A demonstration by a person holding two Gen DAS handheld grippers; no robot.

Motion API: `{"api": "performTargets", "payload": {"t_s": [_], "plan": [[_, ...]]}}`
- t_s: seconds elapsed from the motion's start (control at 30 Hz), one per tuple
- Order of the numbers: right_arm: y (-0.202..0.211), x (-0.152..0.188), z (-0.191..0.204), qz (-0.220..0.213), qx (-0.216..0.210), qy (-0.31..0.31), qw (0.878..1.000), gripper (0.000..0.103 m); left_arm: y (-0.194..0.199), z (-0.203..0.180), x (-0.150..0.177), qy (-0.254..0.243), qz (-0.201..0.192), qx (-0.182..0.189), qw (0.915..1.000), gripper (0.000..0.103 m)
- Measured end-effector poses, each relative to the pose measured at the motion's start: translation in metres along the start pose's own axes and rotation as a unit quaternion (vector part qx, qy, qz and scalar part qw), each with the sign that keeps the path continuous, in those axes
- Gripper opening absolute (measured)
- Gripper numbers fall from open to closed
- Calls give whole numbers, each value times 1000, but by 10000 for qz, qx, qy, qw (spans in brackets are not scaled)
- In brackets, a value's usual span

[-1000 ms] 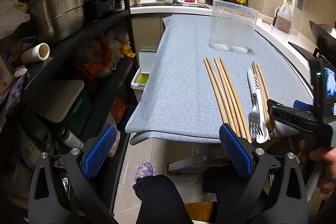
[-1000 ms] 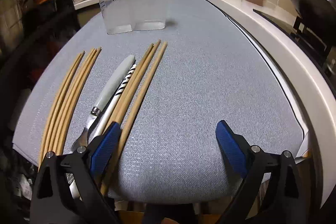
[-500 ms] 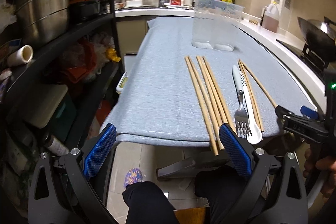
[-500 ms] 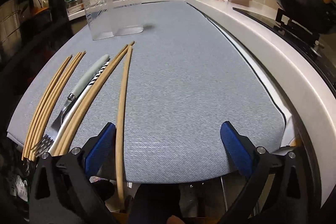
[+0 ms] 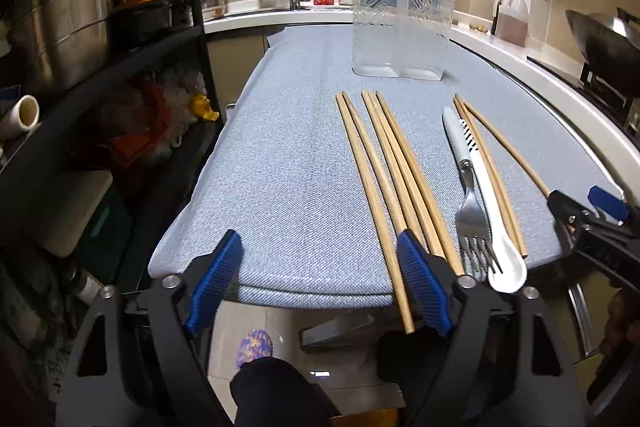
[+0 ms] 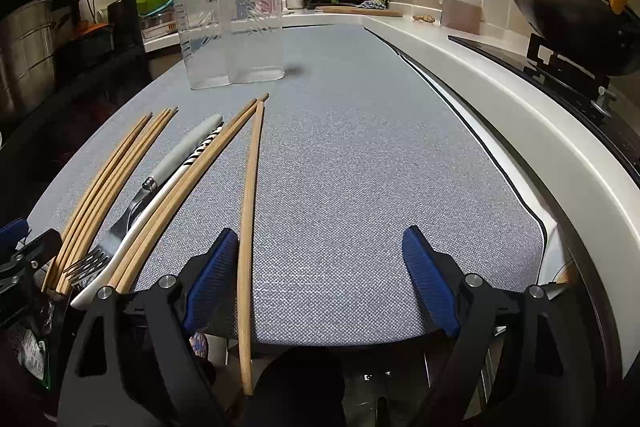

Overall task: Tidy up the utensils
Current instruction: 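Close the right tool on one wooden chopstick while the left tool grasps another chopstick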

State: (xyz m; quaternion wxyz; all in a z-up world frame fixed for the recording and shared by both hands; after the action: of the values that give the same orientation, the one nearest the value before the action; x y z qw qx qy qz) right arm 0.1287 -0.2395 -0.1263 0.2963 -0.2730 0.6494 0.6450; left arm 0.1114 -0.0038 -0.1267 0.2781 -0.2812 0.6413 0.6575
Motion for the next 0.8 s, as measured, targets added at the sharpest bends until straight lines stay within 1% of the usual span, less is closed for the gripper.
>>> {"api": "performTargets", "payload": {"t_s": [0.03, 0.07, 0.1, 0.23, 0.3, 0.33, 0.37, 0.43, 0.53, 0.6, 0.63, 0.67, 0.73, 0.8], "plan": [[0, 0, 0, -9, -5, 0, 10000, 81, -1, 0, 0, -32, -22, -15, 10000, 68], [0, 0, 0, -19, -8, 3, 10000, 81, -2, -1, 0, -66, -84, -7, 9999, 63], [0, 0, 0, -31, -11, 8, 10000, 81, -1, -2, 0, -98, -154, -7, 9998, 52], [1, 3, 1, -139, -44, 31, 9999, 79, -1, -6, 1, -379, -388, 17, 9985, 32], [3, 6, 2, -238, -83, 48, 9997, 74, -1, -10, 1, -475, -449, 78, 9978, 18], [5, 7, 3, -276, -93, 61, 9996, 72, -1, -12, 1, -525, -476, 117, 9974, 14], [6, 8, 4, -316, -116, 73, 9994, 68, -1, -14, 2, -584, -499, 166, 9969, 8], [10, 11, 7, -384, -126, 73, 9992, 63, -1, -15, 1, -626, -534, 147, 9965, 7], [14, 15, 13, -538, -224, 128, 9982, 48, -1, -13, 2, -577, -593, 182, 9964, 7], [16, 18, 19, -617, -395, 247, 9970, 23, -2, -12, 3, -562, -624, 216, 9962, 7], [16, 18, 23, -631, -468, 336, 9963, 17, -2, -12, 3, -557, -621, 229, 9963, 7], [18, 17, 26, -596, -499, 456, 9959, 6, -2, -11, 3, -548, -599, 256, 9964, 7], [22, 14, 27, -593, -581, 445, 9956, 7, 2, -8, 0, -480, -536, 363, 9968, 6], [30, 8, 26, -709, -560, 456, 9949, 7, 14, -3, -4, -390, -676, 454, 9959, 6]]}}
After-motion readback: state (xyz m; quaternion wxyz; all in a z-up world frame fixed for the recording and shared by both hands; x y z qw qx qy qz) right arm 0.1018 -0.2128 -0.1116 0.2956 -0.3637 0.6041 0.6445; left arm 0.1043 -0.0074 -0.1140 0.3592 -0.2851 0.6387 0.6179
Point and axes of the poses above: each gripper's, at about its wrist camera, not at the fingertips, and y roughly against the way its jaws point, z to its left, x to its underside, the point moved 4 cm from there along -y, roughly the way its jaws point, and after that the axes turned 3 degrees about z, right-handed, at the moved point
